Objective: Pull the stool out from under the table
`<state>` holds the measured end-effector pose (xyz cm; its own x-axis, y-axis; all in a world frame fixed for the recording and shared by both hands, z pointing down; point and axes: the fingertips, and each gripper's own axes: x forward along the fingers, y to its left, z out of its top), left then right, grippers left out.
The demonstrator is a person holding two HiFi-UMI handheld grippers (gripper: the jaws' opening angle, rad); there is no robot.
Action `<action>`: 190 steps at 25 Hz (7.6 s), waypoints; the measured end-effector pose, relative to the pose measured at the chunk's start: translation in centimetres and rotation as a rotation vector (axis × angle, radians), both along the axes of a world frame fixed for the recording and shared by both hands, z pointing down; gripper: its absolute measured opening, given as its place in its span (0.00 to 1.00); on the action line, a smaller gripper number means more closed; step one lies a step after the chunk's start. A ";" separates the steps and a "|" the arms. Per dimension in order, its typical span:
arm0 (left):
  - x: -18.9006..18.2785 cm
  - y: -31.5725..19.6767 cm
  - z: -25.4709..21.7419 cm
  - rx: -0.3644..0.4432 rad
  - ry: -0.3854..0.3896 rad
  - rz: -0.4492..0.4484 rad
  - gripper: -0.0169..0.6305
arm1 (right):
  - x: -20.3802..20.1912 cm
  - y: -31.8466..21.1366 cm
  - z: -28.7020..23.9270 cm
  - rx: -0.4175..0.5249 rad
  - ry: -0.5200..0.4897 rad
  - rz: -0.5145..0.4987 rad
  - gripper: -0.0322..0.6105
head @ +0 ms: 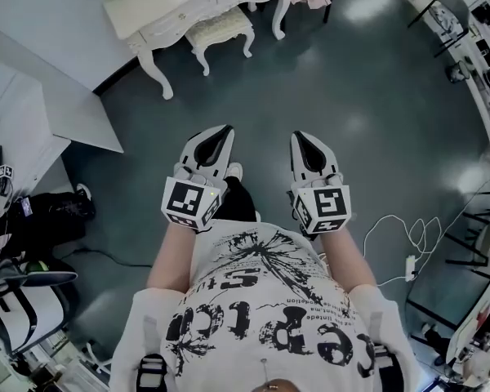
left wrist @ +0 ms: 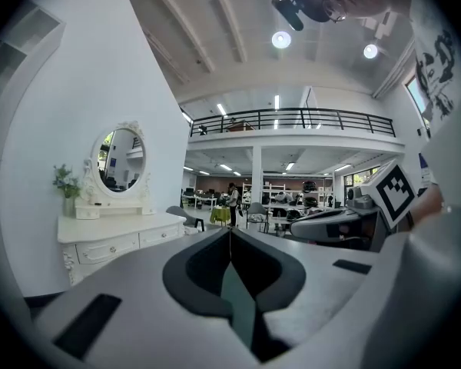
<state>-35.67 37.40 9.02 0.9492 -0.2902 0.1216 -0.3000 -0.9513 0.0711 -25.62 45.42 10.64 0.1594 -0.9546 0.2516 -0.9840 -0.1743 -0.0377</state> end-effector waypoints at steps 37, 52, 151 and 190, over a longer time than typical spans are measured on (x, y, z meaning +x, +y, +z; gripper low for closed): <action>26.2 -37.5 4.8 -0.056 -0.025 -0.229 0.06 | 28.9 -39.7 5.9 -0.101 -0.021 -0.219 0.07; 34.4 -45.4 11.0 -0.155 -0.025 -0.699 0.06 | 40.1 -54.5 12.2 -0.206 -0.023 -0.664 0.07; 34.5 -38.5 61.7 -0.367 -0.046 -0.727 0.06 | 40.8 -54.9 75.9 -0.566 0.207 -0.625 0.46; 35.7 -26.2 54.8 -0.344 -0.083 -0.778 0.06 | 43.6 -37.2 70.4 -0.872 0.177 -0.547 0.48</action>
<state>0.08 11.15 63.83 0.4790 -0.7897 0.3832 -0.8759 -0.4018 0.2670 17.99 8.26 81.02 -0.1383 -0.4061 0.9033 -0.9158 0.3996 0.0394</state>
